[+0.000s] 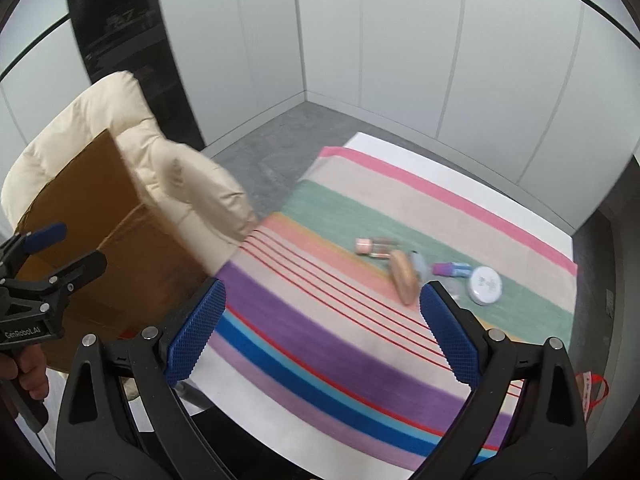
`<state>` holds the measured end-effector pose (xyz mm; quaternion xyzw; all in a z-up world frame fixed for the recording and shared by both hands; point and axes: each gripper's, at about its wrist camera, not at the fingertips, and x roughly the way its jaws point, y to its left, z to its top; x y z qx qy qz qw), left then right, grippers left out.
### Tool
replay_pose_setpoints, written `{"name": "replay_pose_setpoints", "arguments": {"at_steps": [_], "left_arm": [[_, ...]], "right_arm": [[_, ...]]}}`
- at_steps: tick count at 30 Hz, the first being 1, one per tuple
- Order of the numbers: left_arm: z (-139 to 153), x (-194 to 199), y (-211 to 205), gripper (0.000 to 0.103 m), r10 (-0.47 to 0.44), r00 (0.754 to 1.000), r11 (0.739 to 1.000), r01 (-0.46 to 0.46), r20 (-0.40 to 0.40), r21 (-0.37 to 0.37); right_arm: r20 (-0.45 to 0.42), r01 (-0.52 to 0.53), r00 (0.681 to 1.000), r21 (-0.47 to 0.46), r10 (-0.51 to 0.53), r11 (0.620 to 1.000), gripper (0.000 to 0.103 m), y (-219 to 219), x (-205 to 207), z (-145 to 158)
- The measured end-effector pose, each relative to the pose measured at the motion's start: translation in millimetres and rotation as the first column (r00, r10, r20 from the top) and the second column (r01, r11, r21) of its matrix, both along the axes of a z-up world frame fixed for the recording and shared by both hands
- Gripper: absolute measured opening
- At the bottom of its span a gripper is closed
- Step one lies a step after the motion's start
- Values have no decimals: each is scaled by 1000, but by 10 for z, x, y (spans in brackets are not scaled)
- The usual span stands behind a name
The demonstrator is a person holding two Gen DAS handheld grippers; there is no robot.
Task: Organize objects
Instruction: 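Move both open tools back over the rug toward the remaining cosmetics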
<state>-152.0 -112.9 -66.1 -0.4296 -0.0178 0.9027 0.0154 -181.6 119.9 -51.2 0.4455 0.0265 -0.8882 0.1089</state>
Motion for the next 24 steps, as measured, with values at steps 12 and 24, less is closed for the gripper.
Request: {"name": "replay_pose_setpoints", "arguments": {"at_steps": [12,24], "left_arm": [[-25,-177,516,103,-71,997,996,70,13,49],[-124,-234,1078,103,-173,984,985,172,50,18]], "right_arm": [[22,72,997,42,-73,997,99,528,142,-116],[49,177,983,31,-178,984,99,1123,234,-170]]}}
